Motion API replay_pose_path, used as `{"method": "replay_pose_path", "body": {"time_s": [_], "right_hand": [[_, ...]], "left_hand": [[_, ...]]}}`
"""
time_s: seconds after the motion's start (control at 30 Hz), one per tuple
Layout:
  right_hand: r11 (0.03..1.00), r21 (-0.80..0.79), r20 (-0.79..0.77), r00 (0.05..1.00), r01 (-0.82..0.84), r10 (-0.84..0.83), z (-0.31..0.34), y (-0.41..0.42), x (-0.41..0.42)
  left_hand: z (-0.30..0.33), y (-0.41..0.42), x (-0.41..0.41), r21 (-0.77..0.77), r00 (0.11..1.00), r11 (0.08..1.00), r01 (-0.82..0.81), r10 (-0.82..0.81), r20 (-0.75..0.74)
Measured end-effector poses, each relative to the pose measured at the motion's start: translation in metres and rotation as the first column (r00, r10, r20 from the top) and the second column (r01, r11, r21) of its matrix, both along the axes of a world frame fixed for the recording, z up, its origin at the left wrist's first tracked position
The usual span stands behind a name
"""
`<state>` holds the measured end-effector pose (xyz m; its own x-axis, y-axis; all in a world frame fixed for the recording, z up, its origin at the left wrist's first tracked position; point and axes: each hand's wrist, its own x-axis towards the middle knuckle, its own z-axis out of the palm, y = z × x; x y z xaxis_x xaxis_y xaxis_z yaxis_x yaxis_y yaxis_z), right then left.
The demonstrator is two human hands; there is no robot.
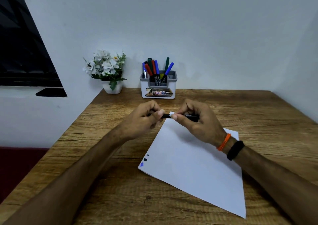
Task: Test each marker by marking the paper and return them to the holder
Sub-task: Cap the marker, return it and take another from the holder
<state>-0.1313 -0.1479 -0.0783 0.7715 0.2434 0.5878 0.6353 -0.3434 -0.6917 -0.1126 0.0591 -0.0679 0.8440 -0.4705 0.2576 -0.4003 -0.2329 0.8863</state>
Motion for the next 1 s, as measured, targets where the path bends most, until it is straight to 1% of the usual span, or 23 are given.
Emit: {"method": "replay_pose_path", "body": {"time_s": [0.13, 0.2, 0.27, 0.33, 0.4, 0.57, 0.63, 0.7, 0.83, 0.9, 1.0], "right_hand": [[0.999, 0.042, -0.099, 0.995, -0.020, 0.024, 0.005, 0.002, 0.001], [0.999, 0.048, -0.135, 0.991, -0.018, 0.024, 0.007, 0.004, 0.000], [0.998, -0.006, -0.091, 0.994, 0.059, -0.060, 0.007, 0.005, 0.000], [0.987, -0.073, -0.054, 0.988, 0.143, -0.147, 0.008, 0.008, -0.002], [0.979, -0.126, -0.016, 0.986, 0.160, -0.163, 0.009, 0.012, -0.006], [0.921, -0.353, 0.179, 0.978, 0.161, -0.103, 0.018, 0.022, -0.008], [0.897, -0.401, 0.242, 0.966, 0.189, -0.096, 0.020, 0.024, -0.010], [0.898, -0.395, 0.264, 0.960, 0.195, -0.092, 0.022, 0.025, -0.011], [0.916, -0.359, 0.243, 0.966, 0.177, -0.092, 0.023, 0.023, -0.013], [0.926, -0.335, 0.233, 0.967, 0.176, -0.100, 0.023, 0.022, -0.012], [0.939, -0.286, 0.227, 0.965, 0.193, -0.129, 0.025, 0.018, -0.007]], "left_hand": [[0.009, 0.006, 0.003, -0.053, 0.998, 0.997, -0.052, 0.053, 0.022], [0.011, 0.008, 0.003, -0.113, 0.994, 0.988, -0.108, 0.106, -0.018], [0.012, 0.007, 0.001, -0.224, 0.982, 0.957, -0.183, 0.165, -0.097], [0.014, 0.003, -0.003, -0.337, 0.965, 0.907, -0.251, 0.208, -0.160], [0.015, -0.001, -0.006, -0.397, 0.955, 0.870, -0.294, 0.250, -0.161], [0.018, -0.012, -0.013, -0.412, 0.938, 0.846, -0.340, 0.336, -0.083], [0.019, -0.015, -0.015, -0.414, 0.938, 0.848, -0.331, 0.345, -0.044], [0.019, -0.017, -0.015, -0.427, 0.938, 0.845, -0.321, 0.346, -0.021], [0.015, -0.018, -0.012, -0.431, 0.944, 0.849, -0.305, 0.329, -0.020], [0.013, -0.017, -0.010, -0.402, 0.947, 0.865, -0.301, 0.322, -0.017], [0.008, -0.011, -0.005, -0.314, 0.954, 0.904, -0.289, 0.301, -0.010]]}}
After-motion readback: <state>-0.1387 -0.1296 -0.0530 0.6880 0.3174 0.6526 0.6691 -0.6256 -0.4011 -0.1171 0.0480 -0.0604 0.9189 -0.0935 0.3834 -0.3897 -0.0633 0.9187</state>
